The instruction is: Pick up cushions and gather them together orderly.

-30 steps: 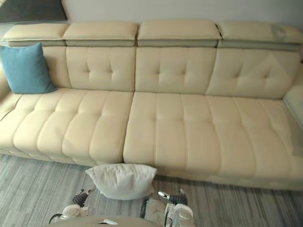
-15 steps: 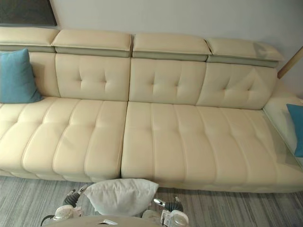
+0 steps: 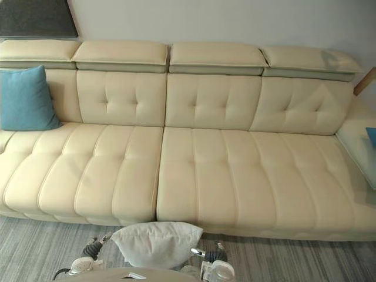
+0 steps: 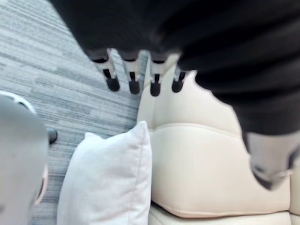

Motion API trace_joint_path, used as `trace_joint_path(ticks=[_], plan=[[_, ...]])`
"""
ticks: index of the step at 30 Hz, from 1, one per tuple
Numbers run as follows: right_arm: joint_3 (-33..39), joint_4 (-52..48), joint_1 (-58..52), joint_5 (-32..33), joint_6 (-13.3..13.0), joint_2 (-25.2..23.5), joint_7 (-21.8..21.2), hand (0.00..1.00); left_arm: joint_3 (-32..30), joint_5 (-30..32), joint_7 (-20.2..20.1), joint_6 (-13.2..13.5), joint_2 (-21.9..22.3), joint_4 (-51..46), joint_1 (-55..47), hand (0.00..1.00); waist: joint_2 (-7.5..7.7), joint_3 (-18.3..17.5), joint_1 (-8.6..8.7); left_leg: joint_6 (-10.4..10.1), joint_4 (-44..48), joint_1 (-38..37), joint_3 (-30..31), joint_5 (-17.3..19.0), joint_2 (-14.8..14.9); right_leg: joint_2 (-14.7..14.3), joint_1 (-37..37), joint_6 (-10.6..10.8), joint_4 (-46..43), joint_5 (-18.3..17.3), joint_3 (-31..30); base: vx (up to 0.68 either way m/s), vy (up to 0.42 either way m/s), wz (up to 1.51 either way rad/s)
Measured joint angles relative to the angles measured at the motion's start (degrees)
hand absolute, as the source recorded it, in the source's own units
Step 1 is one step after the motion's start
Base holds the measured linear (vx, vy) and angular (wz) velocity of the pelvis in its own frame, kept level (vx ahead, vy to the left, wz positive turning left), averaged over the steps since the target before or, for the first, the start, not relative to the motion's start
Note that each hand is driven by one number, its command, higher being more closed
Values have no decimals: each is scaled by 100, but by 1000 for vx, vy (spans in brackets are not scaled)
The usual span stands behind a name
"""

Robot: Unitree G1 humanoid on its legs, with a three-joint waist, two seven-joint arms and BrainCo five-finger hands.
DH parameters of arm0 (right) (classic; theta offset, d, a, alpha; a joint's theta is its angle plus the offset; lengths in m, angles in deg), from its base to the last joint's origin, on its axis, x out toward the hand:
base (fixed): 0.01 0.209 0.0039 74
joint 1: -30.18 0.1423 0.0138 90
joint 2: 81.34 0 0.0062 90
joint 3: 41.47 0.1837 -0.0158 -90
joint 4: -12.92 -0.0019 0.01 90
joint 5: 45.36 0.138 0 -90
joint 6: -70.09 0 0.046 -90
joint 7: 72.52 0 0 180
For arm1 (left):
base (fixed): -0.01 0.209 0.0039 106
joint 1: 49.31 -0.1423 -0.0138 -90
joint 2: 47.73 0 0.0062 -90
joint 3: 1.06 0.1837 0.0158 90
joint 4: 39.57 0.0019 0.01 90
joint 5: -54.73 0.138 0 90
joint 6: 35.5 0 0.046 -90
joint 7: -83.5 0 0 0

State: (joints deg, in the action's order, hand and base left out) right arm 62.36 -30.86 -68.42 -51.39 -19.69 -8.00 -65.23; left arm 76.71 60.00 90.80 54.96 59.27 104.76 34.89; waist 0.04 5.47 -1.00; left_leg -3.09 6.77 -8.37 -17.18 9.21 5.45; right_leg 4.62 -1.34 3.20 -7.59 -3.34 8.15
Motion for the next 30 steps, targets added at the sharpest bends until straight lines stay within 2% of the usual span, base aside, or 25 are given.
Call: trace_joint_path(ticks=[2,3,5,8,12,17,23,30], plan=[[-185,-9,97,-184,8,43,80,0,-5,-6,18,-1,-32,-5,44,0,33,44,-50,-3,31,163,-18,4,10,2,238,-3,-118,14,-70,-158,-21,-12],[-305,-18,140,-337,11,90,99,0,-7,-19,68,0,-49,-46,102,0,103,93,-96,-4,181,391,-54,19,12,5,508,-3,-248,14,-145,-241,-58,-22],[-481,-49,411,-418,15,140,154,0,-24,-66,143,-1,-91,-175,277,0,81,388,-113,3,756,933,-86,239,119,-8,939,4,-510,-4,-236,-261,-48,-25],[-727,-451,747,-545,81,258,186,0,-59,-237,298,-1,-193,-221,560,0,62,722,-167,66,1964,2078,-178,613,436,-110,2033,-56,-1173,36,-448,-266,6,-36],[-930,-877,1151,-556,93,462,337,0,-73,-521,493,19,-312,-668,801,0,79,1091,-185,148,2767,2825,-242,833,643,-203,2822,-79,-1808,33,-623,-186,-4,-24],[-1219,-1367,1912,-577,109,628,425,0,-121,-748,528,90,-541,-893,1396,0,92,1523,-203,249,3648,3804,-320,1065,892,-293,3832,-98,-2390,59,-829,-162,14,-23],[-1565,-1422,2767,-791,113,793,471,0,-139,-873,629,101,-791,-1104,1908,0,142,1909,-220,265,4269,4742,-176,1158,1121,-403,4647,-153,-2723,100,-812,-145,-3,-6],[-1489,-1438,3755,-910,114,1150,611,0,-143,-960,654,118,-1388,-1325,2894,0,176,2455,-209,357,4886,6083,190,1089,1103,-243,5873,-242,-3528,2,-592,-76,-34,21]])
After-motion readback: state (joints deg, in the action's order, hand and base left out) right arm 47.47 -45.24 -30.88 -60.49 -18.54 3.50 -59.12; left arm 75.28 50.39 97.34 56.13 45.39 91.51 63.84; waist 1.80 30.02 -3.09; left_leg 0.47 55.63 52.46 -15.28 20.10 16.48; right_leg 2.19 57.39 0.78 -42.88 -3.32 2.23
